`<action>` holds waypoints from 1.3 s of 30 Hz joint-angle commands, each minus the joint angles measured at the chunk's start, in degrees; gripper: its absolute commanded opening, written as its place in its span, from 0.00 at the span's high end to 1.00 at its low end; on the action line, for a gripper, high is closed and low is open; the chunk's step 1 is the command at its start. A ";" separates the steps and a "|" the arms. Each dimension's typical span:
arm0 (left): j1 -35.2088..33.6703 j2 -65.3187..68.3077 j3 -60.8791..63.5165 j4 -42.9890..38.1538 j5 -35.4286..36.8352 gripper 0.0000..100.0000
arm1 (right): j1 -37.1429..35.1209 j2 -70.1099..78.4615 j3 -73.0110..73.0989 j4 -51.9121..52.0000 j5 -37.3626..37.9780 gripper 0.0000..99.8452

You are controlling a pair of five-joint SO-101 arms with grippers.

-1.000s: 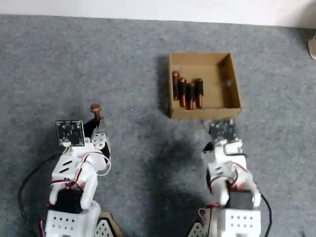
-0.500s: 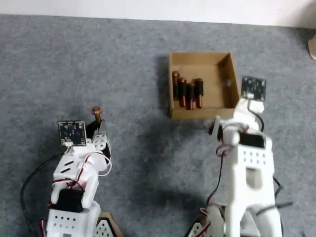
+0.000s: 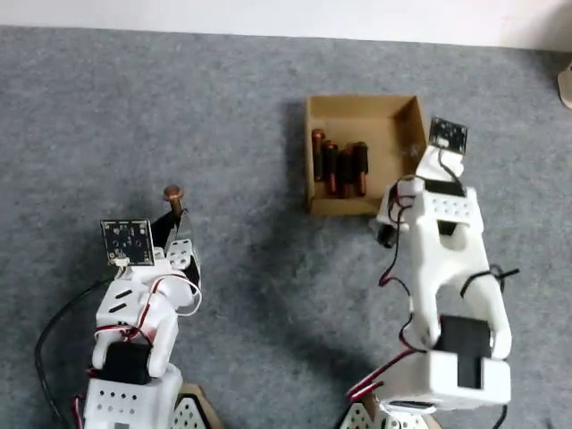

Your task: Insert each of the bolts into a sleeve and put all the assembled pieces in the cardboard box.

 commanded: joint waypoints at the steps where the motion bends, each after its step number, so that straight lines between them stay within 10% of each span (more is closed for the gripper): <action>1: -0.57 -1.19 1.10 -1.85 -0.62 0.99 | -1.19 1.80 -4.18 0.31 -2.64 0.84; 25: -0.57 -1.19 1.10 -1.76 -0.62 0.99 | -4.09 11.03 -4.18 1.63 1.05 0.99; 39: 2.07 -1.19 -6.37 7.65 -0.53 0.99 | -9.89 -23.25 13.67 5.14 9.41 0.99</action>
